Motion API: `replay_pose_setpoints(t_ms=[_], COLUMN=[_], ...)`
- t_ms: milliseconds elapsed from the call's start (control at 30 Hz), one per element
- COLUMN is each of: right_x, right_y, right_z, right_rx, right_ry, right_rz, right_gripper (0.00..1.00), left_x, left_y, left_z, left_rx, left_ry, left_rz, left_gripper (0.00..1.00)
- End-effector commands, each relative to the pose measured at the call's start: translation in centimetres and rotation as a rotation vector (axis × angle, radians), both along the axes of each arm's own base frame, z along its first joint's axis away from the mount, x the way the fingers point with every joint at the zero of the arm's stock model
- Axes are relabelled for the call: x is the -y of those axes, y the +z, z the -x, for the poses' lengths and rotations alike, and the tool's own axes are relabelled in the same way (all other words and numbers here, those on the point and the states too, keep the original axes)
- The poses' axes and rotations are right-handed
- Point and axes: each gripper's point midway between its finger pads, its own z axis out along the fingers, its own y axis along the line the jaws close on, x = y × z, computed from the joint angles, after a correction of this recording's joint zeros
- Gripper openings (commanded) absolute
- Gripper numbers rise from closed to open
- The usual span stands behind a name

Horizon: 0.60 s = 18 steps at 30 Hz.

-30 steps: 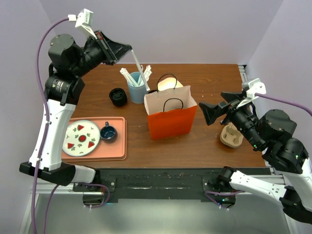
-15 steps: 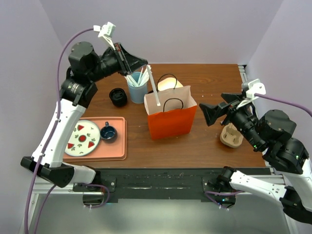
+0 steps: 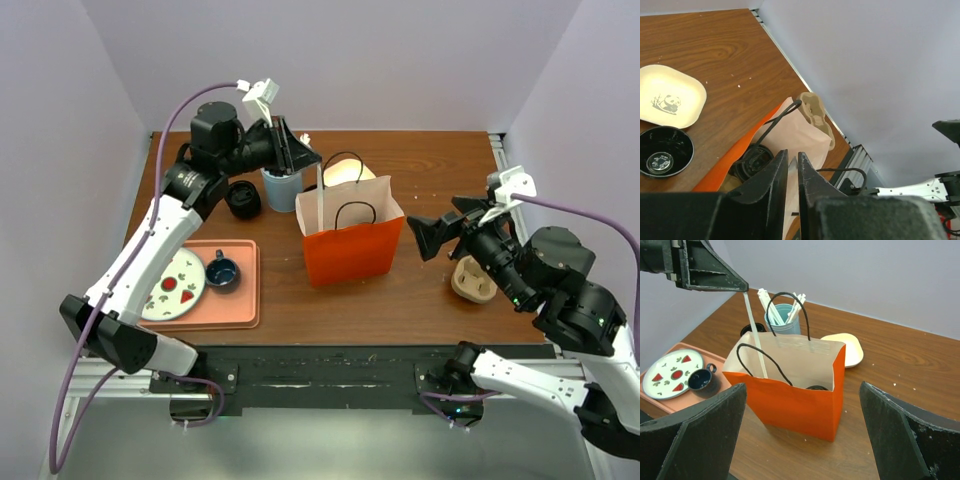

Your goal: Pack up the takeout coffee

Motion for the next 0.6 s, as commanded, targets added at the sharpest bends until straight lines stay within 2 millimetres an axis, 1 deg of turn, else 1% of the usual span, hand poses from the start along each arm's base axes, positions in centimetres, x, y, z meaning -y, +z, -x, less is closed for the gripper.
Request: replay_pose_setpoints(t_ms=[0, 33, 67, 100, 133, 167, 200, 233, 267, 300, 333, 367, 400, 433, 467, 500, 533, 567], right_x=[0.3, 0.3, 0.3, 0.3, 0.2, 0.2, 0.1, -0.3, -0.4, -0.5, -0.6, -0.7, -0.7, -0.9, -0.7, -0.6, -0.5, -0.3], right_y=[-1.2, -1.4, -1.6, -1.6, -1.7, -1.6, -1.6, -1.7, -1.6, -1.7, -1.7, -1.7, -1.7, -1.7, -1.7, -1.7, -1.6, -1.6], right_z=[-0.7, -0.8, -0.8, -0.9, -0.9, -0.8, -0.7, -0.6, -0.5, -0.5, -0.5, -0.4, -0.5, -0.4, -0.6, -0.7, -0.7, -0.7], right_rx=[-0.045, -0.051, -0.061, -0.065, -0.073, -0.076, -0.082, -0.093, -0.104, -0.117, -0.139, -0.154, -0.161, -0.177, -0.189, -0.199, -0.219, -0.232], right_ry=[-0.053, -0.056, -0.060, -0.065, -0.064, -0.063, -0.060, -0.041, -0.039, -0.042, -0.048, -0.049, -0.056, -0.058, -0.076, -0.093, -0.114, -0.128], right_rz=[0.027, 0.036, 0.036, 0.035, 0.031, 0.027, 0.020, 0.013, -0.007, -0.019, -0.052, -0.054, -0.061, -0.084, -0.090, -0.104, -0.147, -0.159], right_gripper=[0.99, 0.99, 0.99, 0.99, 0.99, 0.99, 0.99, 0.99, 0.99, 0.99, 0.99, 0.99, 0.99, 0.99, 0.99, 0.99, 0.99, 0.99], left_x=[-0.2, -0.4, -0.6, -1.0, -1.1, -1.4, -1.7, -1.9, -2.2, -2.6, -2.9, -3.2, -3.7, -3.9, -4.1, -4.6, -4.8, -5.0], left_y=[1.3, 1.6, 2.5, 2.5, 2.8, 3.9, 3.9, 4.2, 5.0, 4.9, 5.6, 5.5, 5.9, 6.0, 5.5, 6.1, 5.3, 5.1], left_z=[-0.2, -0.2, -0.3, -0.3, -0.3, -0.1, 0.1, 0.2, 0.6, 0.8, 1.4, 1.7, 2.4, 2.8, 3.1, 3.9, 4.2, 4.6], left_rx=[0.062, 0.069, 0.096, 0.088, 0.091, 0.118, 0.105, 0.107, 0.120, 0.109, 0.122, 0.119, 0.126, 0.128, 0.113, 0.127, 0.114, 0.108], left_ry=[0.007, 0.016, 0.026, 0.042, 0.048, 0.055, 0.066, 0.071, 0.077, 0.088, 0.093, 0.098, 0.106, 0.110, 0.115, 0.123, 0.126, 0.130], left_rz=[-0.012, -0.017, -0.023, -0.039, -0.046, -0.048, -0.063, -0.068, -0.066, -0.079, -0.073, -0.074, -0.070, -0.067, -0.070, -0.061, -0.067, -0.065], left_gripper=[0.28, 0.37, 0.40, 0.45, 0.47, 0.49, 0.54, 0.56, 0.58, 0.71, 0.79, 0.88, 1.00, 1.00, 1.00, 1.00, 1.00, 1.00])
